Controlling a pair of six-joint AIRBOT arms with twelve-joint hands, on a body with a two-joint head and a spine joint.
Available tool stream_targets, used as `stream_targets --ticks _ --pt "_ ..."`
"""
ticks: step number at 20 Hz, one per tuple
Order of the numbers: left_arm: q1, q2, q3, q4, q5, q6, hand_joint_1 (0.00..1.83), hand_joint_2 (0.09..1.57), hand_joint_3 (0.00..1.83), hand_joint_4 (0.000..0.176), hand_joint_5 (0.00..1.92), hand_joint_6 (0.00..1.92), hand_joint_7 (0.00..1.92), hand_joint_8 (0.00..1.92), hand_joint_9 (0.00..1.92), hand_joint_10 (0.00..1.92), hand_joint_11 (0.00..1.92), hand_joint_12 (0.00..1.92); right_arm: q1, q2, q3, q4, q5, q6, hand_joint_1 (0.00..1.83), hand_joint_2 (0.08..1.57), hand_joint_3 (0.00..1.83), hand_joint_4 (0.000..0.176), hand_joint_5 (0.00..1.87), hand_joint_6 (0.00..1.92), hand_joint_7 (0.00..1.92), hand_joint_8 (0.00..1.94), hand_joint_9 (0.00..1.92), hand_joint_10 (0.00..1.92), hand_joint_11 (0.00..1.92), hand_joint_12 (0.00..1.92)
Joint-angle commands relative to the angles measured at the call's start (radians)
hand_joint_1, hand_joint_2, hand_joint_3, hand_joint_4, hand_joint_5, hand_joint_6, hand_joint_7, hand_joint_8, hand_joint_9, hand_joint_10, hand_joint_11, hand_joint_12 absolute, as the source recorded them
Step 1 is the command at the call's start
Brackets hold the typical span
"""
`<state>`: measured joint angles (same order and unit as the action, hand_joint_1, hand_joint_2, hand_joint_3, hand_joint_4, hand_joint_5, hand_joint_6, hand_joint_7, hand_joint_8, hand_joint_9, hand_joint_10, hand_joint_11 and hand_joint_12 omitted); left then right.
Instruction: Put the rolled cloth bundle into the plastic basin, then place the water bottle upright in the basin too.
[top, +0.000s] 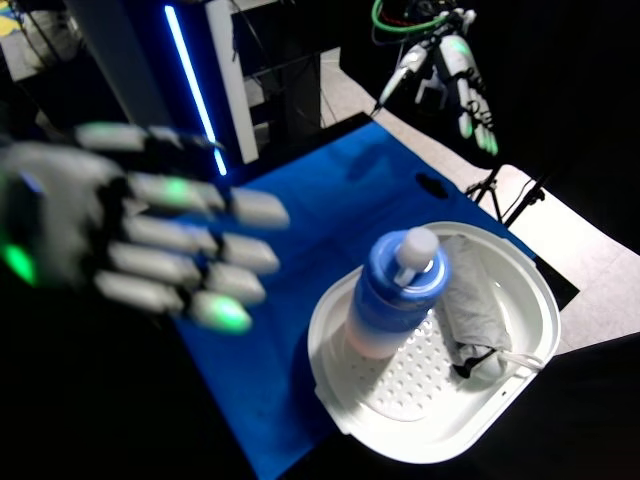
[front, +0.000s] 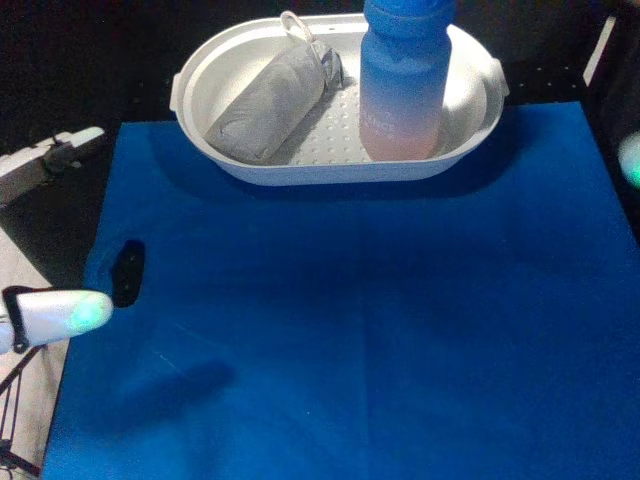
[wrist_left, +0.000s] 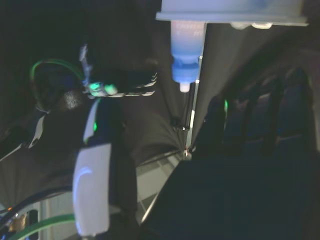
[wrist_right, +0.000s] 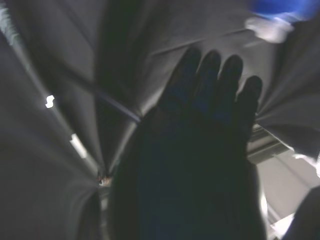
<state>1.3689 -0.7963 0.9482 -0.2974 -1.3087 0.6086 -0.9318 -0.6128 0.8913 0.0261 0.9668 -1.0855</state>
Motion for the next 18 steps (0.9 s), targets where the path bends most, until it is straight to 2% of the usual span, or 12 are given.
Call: stream_targets --ticks 1,2,3,5,7,8,10,11,14,15,17,18 --pt "0.008 0.011 -0.004 -0.017 -0.167 -0.008 0.57 0.94 0.01 0.162 0.10 0.00 0.03 0.00 0.00 0.00 0.00 0.00 -0.005 0.013 -0.022 0.052 0.166 -0.059 0.66 1.03 0.00 0.086 0.25 0.01 0.29 0.00 0.22 0.00 0.04 0.11" --pt "0.047 0.030 -0.023 -0.039 -0.221 -0.007 0.54 0.94 0.00 0.172 0.10 0.00 0.02 0.00 0.00 0.00 0.00 0.00 -0.053 0.050 -0.084 0.090 0.205 -0.147 0.72 1.06 0.01 0.073 0.24 0.00 0.23 0.00 0.13 0.00 0.00 0.03" --pt "0.090 0.044 -0.039 -0.058 -0.267 -0.007 0.55 0.95 0.01 0.161 0.08 0.00 0.00 0.00 0.00 0.00 0.00 0.00 -0.093 0.062 -0.107 0.103 0.229 -0.153 0.74 1.08 0.01 0.069 0.21 0.00 0.22 0.00 0.12 0.00 0.02 0.02" --pt "0.200 0.068 -0.084 -0.126 -0.390 -0.007 0.57 1.00 0.02 0.165 0.03 0.00 0.00 0.00 0.00 0.00 0.00 0.00 -0.204 0.050 -0.130 0.171 0.295 -0.156 0.70 1.10 0.01 0.029 0.19 0.00 0.21 0.00 0.11 0.00 0.02 0.02" --pt "0.255 0.091 -0.117 -0.170 -0.422 -0.009 0.61 1.01 0.01 0.160 0.03 0.00 0.00 0.00 0.00 0.00 0.00 0.00 -0.333 0.026 -0.147 0.280 0.407 -0.156 0.66 1.09 0.00 0.032 0.20 0.00 0.18 0.00 0.07 0.00 0.02 0.03" --pt "0.257 0.097 -0.122 -0.162 -0.422 0.004 0.57 1.01 0.01 0.174 0.04 0.01 0.00 0.00 0.00 0.00 0.00 0.00 -0.436 0.016 -0.166 0.352 0.502 -0.156 0.65 1.10 0.01 0.024 0.19 0.00 0.16 0.00 0.07 0.00 0.01 0.01" --pt "0.257 0.098 -0.125 -0.159 -0.422 -0.003 0.61 1.03 0.01 0.176 0.03 0.00 0.00 0.00 0.00 0.00 0.00 0.00 -0.661 0.015 -0.240 0.487 0.751 -0.154 0.68 1.13 0.01 0.056 0.17 0.00 0.15 0.00 0.09 0.01 0.05 0.03" --pt "0.253 0.096 -0.126 -0.159 -0.422 -0.003 0.61 1.04 0.01 0.174 0.04 0.00 0.00 0.00 0.00 0.00 0.00 0.00 -0.734 0.027 -0.276 0.540 0.795 -0.152 0.71 1.14 0.01 0.050 0.20 0.01 0.18 0.01 0.12 0.02 0.06 0.03" --pt "0.254 0.093 -0.137 -0.165 -0.422 -0.001 0.55 1.01 0.00 0.176 0.04 0.01 0.00 0.00 0.00 0.00 0.00 0.00 -0.775 0.021 -0.288 0.546 0.795 -0.144 0.68 1.16 0.01 0.043 0.19 0.00 0.18 0.00 0.10 0.00 0.03 0.02" --pt "0.255 0.092 -0.140 -0.166 -0.422 0.001 0.56 1.02 0.00 0.176 0.04 0.00 0.00 0.00 0.00 0.00 0.00 0.00 -0.775 0.012 -0.288 0.548 0.795 -0.144 0.66 1.15 0.00 0.067 0.18 0.00 0.18 0.00 0.11 0.00 0.04 0.03" --pt "0.255 0.091 -0.138 -0.166 -0.422 0.003 0.59 1.03 0.00 0.176 0.04 0.00 0.00 0.00 0.00 0.00 0.00 0.00 -0.774 0.005 -0.285 0.549 0.795 -0.144 0.71 1.16 0.00 0.050 0.19 0.00 0.18 0.00 0.11 0.01 0.05 0.04" --pt "0.254 0.092 -0.137 -0.164 -0.422 0.002 0.57 1.04 0.01 0.176 0.03 0.00 0.00 0.00 0.00 0.00 0.00 0.00 -0.774 0.006 -0.286 0.549 0.795 -0.144 0.71 1.15 0.00 0.062 0.20 0.00 0.19 0.00 0.12 0.00 0.05 0.04"
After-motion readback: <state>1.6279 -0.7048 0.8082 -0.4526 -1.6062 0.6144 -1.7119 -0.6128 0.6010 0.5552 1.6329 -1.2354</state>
